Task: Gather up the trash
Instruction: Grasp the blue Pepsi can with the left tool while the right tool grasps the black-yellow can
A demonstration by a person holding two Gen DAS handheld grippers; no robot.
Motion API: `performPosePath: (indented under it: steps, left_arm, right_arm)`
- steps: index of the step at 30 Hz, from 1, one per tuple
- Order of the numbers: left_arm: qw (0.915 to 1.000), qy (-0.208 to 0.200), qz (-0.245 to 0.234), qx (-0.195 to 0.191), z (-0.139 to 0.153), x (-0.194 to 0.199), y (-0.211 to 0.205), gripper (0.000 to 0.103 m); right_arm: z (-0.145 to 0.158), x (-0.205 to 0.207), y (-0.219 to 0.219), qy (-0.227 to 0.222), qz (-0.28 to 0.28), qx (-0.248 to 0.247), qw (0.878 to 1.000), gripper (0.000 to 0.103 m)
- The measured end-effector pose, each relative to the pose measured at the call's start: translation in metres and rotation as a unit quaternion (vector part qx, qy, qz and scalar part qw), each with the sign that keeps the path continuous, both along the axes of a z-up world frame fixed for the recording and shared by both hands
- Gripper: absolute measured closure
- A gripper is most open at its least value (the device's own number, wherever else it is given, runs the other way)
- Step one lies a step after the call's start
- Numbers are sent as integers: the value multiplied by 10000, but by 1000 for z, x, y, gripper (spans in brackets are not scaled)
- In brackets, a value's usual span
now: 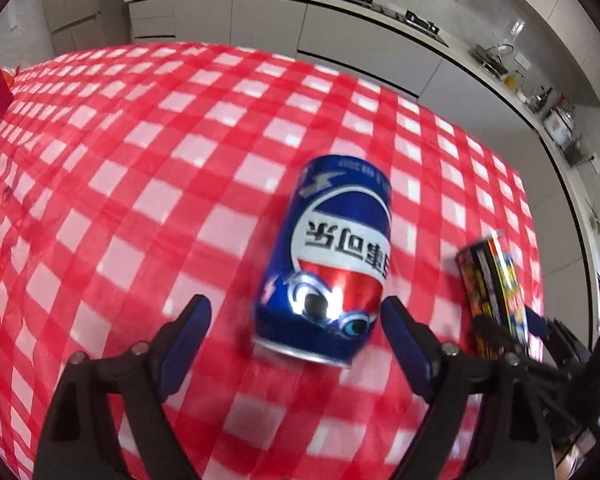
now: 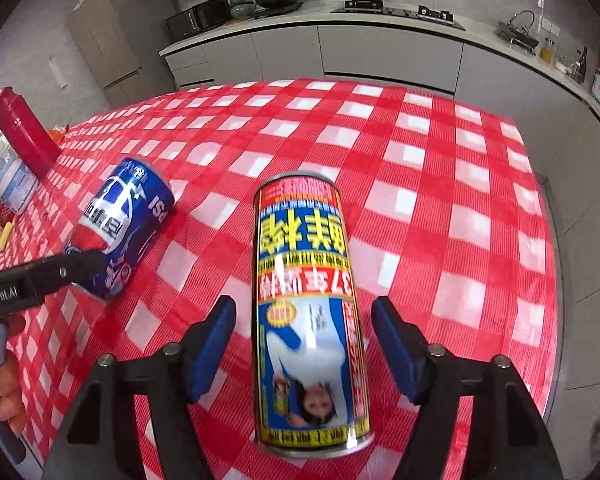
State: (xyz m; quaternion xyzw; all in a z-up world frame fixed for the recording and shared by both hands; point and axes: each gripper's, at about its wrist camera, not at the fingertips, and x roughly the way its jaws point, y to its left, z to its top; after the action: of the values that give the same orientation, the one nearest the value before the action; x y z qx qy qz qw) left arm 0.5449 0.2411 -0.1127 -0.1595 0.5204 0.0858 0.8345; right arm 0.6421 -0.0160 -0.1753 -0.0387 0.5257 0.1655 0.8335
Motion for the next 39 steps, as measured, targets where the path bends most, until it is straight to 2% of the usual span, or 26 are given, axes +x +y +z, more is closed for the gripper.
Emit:
performPosePath:
  steps: [4,6,8,9,10,16,23,30,39]
  left_arm:
    - [9999,19,-121,-14,-14,18,0,17]
    - [9998,19,-171,-86,-19,19,0,31]
    - [9998,-19,-198,-92,-21,19,0,35]
    - [9997,-62,-195,-97,-20,17,-1,35]
    - [9997,-101,-212,-114,-19,14,-2,35]
    - [9992,-275,-293,-73,-10,-8,-5,37]
    - [9989,-210,-405,61,-6,-46,-4,37]
    - [9981,101,-539,274,-16,-76,-7,36]
    - [9966,383,-519,506,-18,-77,-11,29]
  right_arm:
    - [-7,9,3,121,-27,96,9999,30]
    - [-12,12,2,217,-60,222,9995,30]
    - [-12,11,1,193,-92,283,9994,34]
    - [-11,11,1,184,-92,296,9993,38]
    - [-11,10,2,155,-102,253,9995,47]
    - [-10,4,1,184,-83,330,9993,48]
    - [-5,-22,-4,235,-64,299,9993,48]
    - [-1,-56,-21,277,-221,188,9992,48]
    - [-3,-68,-27,356,-305,130,9988,47]
